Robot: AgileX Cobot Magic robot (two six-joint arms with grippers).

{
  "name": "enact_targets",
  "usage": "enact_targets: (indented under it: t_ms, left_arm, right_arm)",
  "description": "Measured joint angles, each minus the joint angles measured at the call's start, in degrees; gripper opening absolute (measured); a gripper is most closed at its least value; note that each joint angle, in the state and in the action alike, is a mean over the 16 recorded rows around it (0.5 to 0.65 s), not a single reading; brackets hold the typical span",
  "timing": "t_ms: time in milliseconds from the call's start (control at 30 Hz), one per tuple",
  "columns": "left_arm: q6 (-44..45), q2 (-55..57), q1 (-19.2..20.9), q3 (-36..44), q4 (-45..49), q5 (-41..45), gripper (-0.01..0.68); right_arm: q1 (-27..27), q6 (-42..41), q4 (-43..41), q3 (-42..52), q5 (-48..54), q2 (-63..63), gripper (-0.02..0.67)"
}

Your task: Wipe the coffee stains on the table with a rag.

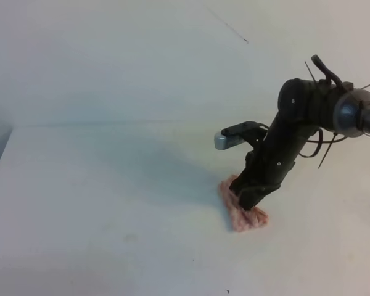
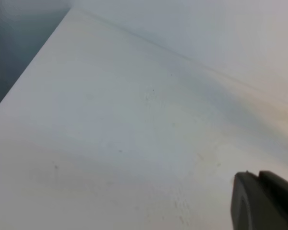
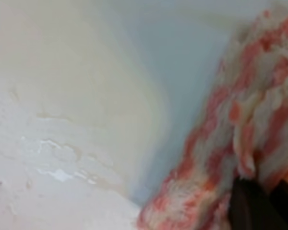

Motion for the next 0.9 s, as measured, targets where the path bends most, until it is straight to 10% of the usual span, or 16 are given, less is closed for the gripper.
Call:
enact_targets:
  t_ms: [367,900]
  left_arm:
    - [0.0,0.0,0.0,0.0,0.0,0.0,-0.001]
    - [0.0,0.1,0.0,-0.2,0.0,0.1,-0.001]
  right_arm:
    - [-1.2,-2.6,2.8,0.1,0.7,-5.6,0.025]
    - [-1.3,-6.0,3.0,0.2,4.5,-19.1,0.290]
